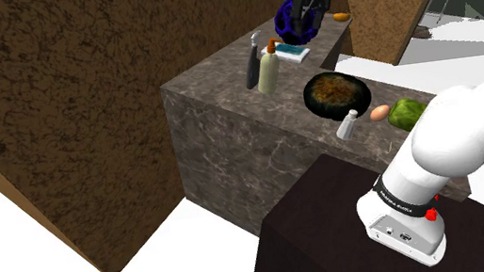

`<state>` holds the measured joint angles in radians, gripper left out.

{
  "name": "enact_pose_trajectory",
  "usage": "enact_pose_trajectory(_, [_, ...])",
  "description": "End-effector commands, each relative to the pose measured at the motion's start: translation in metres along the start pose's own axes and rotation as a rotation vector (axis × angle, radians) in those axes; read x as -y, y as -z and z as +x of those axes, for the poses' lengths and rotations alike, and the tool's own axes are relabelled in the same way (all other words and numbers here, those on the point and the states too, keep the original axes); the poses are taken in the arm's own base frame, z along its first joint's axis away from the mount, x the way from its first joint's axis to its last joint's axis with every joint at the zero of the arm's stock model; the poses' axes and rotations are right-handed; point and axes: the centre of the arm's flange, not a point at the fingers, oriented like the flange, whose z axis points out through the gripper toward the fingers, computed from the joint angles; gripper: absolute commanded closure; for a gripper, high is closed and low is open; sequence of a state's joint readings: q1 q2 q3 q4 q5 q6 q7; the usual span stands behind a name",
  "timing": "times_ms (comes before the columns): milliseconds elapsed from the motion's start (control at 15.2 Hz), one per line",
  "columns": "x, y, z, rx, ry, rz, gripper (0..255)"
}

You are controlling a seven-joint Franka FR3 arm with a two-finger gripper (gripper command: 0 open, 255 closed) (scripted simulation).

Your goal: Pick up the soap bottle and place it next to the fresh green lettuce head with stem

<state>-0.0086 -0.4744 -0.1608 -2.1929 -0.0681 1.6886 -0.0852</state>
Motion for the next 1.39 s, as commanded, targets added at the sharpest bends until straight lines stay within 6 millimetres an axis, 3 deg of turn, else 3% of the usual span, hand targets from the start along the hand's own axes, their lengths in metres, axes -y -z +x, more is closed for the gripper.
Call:
enact_pose_trajectory(0, [-0.014,-0.012,0.022,-0.003,0.003,-0.003,0])
enact_pose_trajectory(1320, [-0.148,-0.095,0.228,-0.029,0.031,-0.021,0])
